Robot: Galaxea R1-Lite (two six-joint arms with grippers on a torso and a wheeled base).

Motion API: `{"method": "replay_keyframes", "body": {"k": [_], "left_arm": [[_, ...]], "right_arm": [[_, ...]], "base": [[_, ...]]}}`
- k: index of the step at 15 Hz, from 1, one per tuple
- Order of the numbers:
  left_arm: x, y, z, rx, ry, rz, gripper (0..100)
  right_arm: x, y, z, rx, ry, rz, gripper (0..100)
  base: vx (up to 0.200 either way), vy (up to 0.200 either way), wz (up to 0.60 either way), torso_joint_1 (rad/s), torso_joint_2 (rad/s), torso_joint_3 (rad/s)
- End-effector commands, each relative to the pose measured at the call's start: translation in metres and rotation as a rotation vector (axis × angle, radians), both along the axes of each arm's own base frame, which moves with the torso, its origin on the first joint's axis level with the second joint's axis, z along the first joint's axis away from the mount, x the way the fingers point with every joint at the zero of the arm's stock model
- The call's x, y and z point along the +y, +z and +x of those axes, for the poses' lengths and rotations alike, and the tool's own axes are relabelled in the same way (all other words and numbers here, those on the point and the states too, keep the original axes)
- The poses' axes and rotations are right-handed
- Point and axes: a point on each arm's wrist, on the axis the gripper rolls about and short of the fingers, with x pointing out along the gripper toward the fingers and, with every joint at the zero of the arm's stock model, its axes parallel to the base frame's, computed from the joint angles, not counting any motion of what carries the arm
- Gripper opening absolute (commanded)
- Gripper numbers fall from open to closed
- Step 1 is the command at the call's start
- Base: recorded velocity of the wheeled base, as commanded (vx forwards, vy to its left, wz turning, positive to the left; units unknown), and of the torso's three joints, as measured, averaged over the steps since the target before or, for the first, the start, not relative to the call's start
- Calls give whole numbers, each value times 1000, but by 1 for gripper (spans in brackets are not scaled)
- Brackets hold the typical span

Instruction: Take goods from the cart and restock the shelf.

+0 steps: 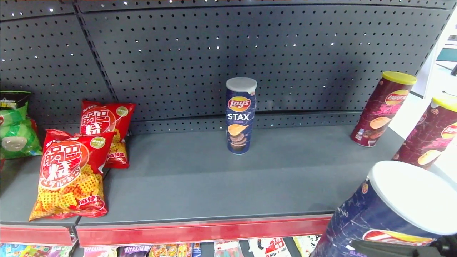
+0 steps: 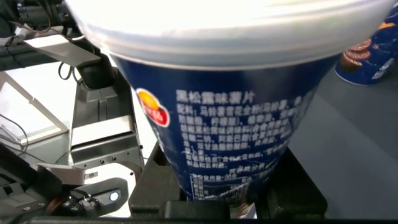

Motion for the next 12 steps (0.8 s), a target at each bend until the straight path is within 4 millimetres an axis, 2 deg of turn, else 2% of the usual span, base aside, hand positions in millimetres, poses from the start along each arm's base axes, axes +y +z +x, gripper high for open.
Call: {"method": "replay_keyframes", "body": {"k": [1,2,12], "left_arm": [[0,0,0,0,0,0,100],[0,0,0,0,0,-2,100],[0,0,0,0,0,-3,100]], "right_arm": [[0,-1,-1,3,1,-2,0],[-1,-3,-1,8,1,-6,0],[-3,-4,-5,3,1,-2,0]], "base": [[200,0,0,2,2,-2],[200,0,0,-17,-2,7],[0,0,0,0,0,0]]}}
